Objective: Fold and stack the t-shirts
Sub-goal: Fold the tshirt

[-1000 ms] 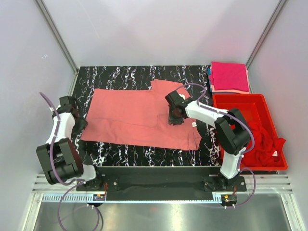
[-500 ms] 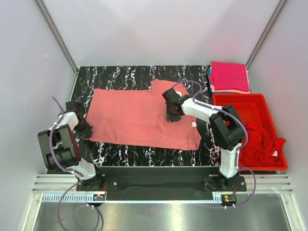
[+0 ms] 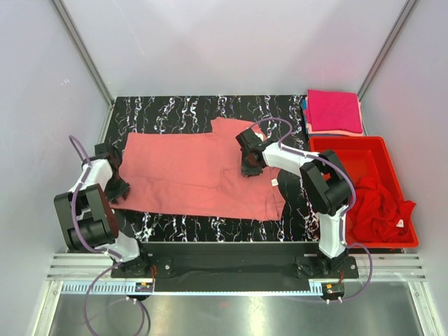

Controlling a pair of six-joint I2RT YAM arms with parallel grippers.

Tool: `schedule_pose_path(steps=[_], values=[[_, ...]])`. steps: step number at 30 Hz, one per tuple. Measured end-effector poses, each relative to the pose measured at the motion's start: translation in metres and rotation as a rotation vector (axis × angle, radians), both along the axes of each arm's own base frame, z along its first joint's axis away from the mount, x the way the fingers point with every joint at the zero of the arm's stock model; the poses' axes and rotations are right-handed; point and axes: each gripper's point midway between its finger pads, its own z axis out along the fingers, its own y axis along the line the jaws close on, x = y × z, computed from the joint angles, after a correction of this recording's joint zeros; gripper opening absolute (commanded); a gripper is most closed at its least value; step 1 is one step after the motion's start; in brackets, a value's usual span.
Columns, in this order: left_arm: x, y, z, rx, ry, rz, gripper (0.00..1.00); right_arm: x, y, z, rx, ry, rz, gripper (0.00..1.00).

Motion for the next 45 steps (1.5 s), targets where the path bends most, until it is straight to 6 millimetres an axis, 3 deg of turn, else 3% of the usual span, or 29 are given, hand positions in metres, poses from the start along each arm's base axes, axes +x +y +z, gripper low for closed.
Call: schedule_pose_path(steps=[2, 9, 13, 20, 23, 29, 32, 37, 39, 40, 42, 45], values=[[-0.004, -0.001, -0.002, -0.006, 0.018, 0.014, 0.59, 0.001, 0.000, 0.000, 0.000, -0.002, 0.002, 0.31], [0.002, 0.001, 0.015, 0.027, -0.080, -0.040, 0.48, 0.002, 0.000, 0.000, -0.001, -0.002, 0.007, 0.29], [0.025, 0.000, 0.029, 0.022, -0.188, -0.082, 0.43, 0.009, 0.000, 0.000, 0.006, -0.004, -0.001, 0.29], [0.068, -0.028, 0.033, -0.127, -0.363, -0.136, 0.35, 0.015, -0.001, 0.000, 0.010, -0.007, -0.011, 0.29], [0.073, -0.031, 0.016, -0.156, -0.343, -0.122, 0.39, 0.019, -0.001, 0.000, 0.012, -0.010, -0.016, 0.29], [0.057, -0.023, -0.025, -0.139, -0.218, -0.055, 0.44, 0.025, -0.006, 0.000, 0.018, -0.014, -0.039, 0.28], [0.068, -0.016, -0.025, -0.125, -0.192, -0.014, 0.47, 0.028, -0.010, 0.000, 0.024, -0.015, -0.071, 0.28], [0.078, -0.010, -0.023, -0.111, -0.174, 0.033, 0.55, 0.027, -0.015, 0.000, 0.038, -0.032, -0.122, 0.28], [0.077, -0.012, -0.019, -0.120, -0.176, 0.031, 0.90, 0.025, -0.017, 0.001, 0.039, -0.033, -0.126, 0.30], [0.077, -0.014, -0.016, -0.130, -0.179, 0.018, 0.95, 0.024, -0.018, 0.002, 0.037, -0.032, -0.123, 0.31], [0.085, -0.021, -0.002, -0.171, -0.218, -0.001, 0.95, 0.024, -0.020, 0.006, 0.031, -0.034, -0.104, 0.35], [0.117, -0.030, 0.035, -0.229, -0.362, -0.055, 0.95, 0.033, -0.017, 0.023, 0.048, -0.050, -0.065, 0.48]])
